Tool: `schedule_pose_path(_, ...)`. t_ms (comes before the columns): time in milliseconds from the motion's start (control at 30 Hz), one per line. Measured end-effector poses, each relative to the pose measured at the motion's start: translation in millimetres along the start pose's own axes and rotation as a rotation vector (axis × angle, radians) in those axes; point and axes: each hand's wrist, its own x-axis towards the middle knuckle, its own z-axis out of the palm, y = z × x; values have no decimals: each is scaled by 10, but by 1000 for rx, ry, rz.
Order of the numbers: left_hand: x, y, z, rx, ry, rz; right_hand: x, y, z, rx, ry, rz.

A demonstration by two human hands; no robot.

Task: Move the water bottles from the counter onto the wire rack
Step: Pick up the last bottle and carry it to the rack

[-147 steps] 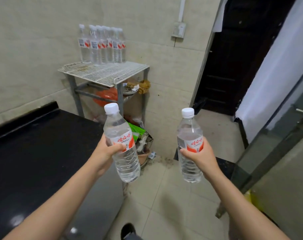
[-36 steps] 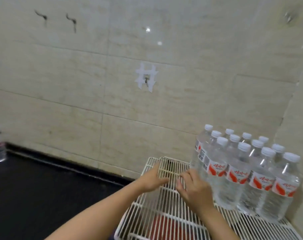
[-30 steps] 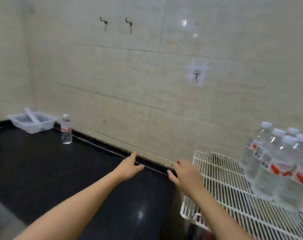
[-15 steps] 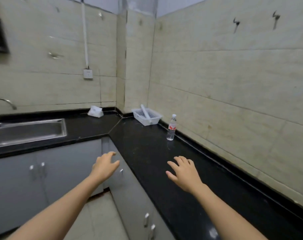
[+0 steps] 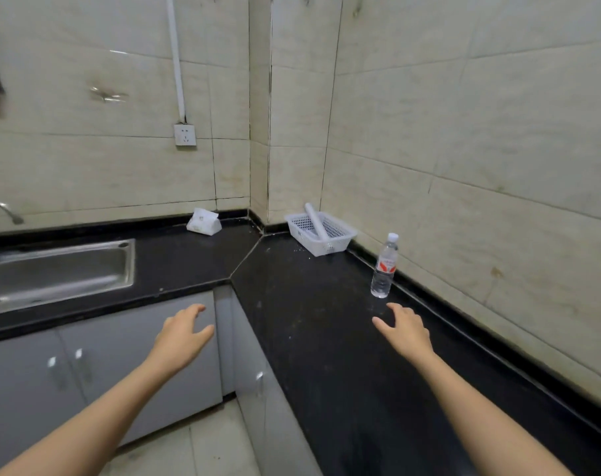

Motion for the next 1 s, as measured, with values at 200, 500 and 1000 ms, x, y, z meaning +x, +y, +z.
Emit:
schedule_pose_path(200, 1278, 431, 487, 18, -80, 47, 1227, 209, 284, 226, -37, 230)
schedule_pose_path(500, 2386, 556, 1306, 264, -308, 108, 2059, 426, 700, 402, -53, 472)
schedule_pose_path(1000, 4868, 1171, 2458, 50, -569, 442, 3618, 123, 1098, 641, 515, 831)
